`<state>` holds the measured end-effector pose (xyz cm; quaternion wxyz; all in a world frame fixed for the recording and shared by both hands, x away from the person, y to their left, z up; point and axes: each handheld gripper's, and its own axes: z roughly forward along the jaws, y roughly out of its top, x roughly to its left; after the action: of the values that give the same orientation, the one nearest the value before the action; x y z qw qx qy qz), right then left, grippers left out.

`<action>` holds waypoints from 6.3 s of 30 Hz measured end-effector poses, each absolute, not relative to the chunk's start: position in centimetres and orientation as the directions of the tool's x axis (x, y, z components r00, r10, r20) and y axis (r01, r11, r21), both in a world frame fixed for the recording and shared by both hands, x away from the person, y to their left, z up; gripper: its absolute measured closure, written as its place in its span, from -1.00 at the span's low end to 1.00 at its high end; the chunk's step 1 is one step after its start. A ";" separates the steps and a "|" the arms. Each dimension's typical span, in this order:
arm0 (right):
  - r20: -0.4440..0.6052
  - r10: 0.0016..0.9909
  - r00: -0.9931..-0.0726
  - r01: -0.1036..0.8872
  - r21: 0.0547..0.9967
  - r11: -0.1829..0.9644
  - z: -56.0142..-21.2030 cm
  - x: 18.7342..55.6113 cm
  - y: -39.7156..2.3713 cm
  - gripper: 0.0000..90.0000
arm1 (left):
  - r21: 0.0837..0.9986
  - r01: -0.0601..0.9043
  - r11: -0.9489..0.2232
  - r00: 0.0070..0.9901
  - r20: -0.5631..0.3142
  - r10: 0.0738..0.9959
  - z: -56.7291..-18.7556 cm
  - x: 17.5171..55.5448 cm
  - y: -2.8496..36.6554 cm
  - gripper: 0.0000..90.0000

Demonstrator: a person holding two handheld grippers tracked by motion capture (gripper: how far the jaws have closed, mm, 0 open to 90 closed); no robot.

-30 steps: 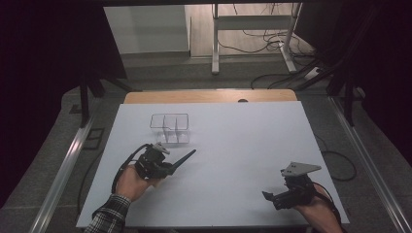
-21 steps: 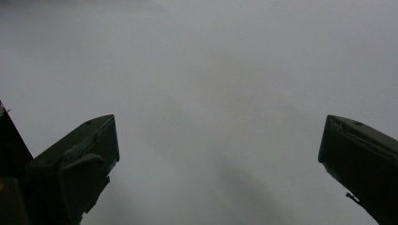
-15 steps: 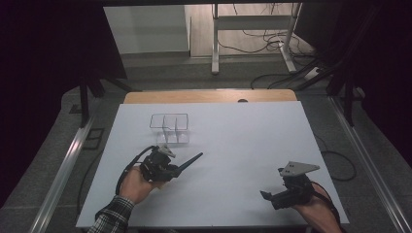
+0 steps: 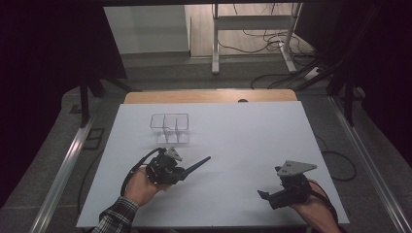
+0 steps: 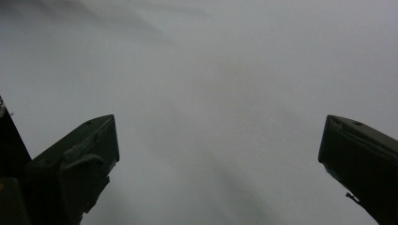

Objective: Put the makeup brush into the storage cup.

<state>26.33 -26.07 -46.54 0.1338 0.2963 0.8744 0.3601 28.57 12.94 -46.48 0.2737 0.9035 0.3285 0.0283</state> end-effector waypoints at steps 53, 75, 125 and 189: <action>-0.077 0.446 -0.892 0.302 0.634 0.712 -46.4 27.9 -17.9 -1.00 | 0.511 0.447 -0.734 0.887 -0.145 0.439 -46.0 27.5 8.9 0.63; -0.084 0.365 -0.927 0.249 0.589 0.769 -46.7 28.0 -15.2 -0.84 | 0.517 0.399 -0.757 0.914 -0.158 0.374 -45.5 26.9 7.3 0.63; 0.006 0.141 -0.990 0.125 0.488 0.864 -47.0 27.9 -13.5 0.73 | 0.610 0.299 -0.734 0.920 0.018 0.391 -45.1 26.4 7.5 -0.59; -0.061 0.400 -0.914 0.260 0.669 0.696 -45.0 28.3 -15.6 0.72 | 0.619 0.623 -0.478 0.748 -0.292 0.596 -46.4 28.7 12.0 -1.00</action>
<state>28.26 -15.63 -45.04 0.1017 0.1804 0.9152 0.3457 28.66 11.97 -46.44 0.3675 0.8596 0.3545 -0.0180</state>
